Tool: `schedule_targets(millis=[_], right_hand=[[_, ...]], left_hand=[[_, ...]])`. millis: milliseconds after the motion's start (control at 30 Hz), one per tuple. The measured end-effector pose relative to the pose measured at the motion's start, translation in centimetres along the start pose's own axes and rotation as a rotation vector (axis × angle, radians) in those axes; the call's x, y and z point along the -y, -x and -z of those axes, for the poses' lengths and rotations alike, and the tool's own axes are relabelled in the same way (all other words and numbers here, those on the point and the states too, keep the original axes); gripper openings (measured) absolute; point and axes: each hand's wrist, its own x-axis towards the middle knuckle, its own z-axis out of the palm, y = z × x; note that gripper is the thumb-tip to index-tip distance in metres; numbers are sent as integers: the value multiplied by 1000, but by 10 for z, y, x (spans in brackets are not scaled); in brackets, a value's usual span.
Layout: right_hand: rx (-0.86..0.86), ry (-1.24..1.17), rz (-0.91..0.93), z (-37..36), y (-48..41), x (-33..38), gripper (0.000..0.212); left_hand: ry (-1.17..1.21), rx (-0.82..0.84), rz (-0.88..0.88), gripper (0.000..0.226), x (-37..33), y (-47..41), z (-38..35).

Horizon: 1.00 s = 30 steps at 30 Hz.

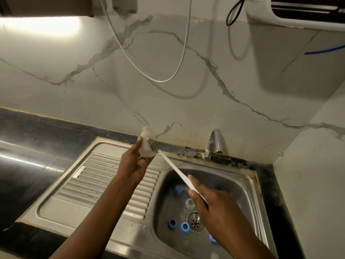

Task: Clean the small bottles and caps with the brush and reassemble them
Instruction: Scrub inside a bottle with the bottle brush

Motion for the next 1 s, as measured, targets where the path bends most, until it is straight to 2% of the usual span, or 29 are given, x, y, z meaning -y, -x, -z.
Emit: schedule_targets(millis=[67,267,533,800,1000], right_hand=[[4,-3,-2,0,3,-2,63],[-24,-77,-67,1,-17,4,50],[-51,-69,-34,-3,-31,17,52],[17,-81,-53,-8,-3,8,50],[-12,-86,-75,-4,-7,3,49]], left_hand=[[21,3,-2,43,2,0,1],[32,26,12,46,20,8,-3],[-48,3,18,51,22,8,10],[140,-72,28,49,-3,-16,15],[142,-26,81,47,17,-2,2]])
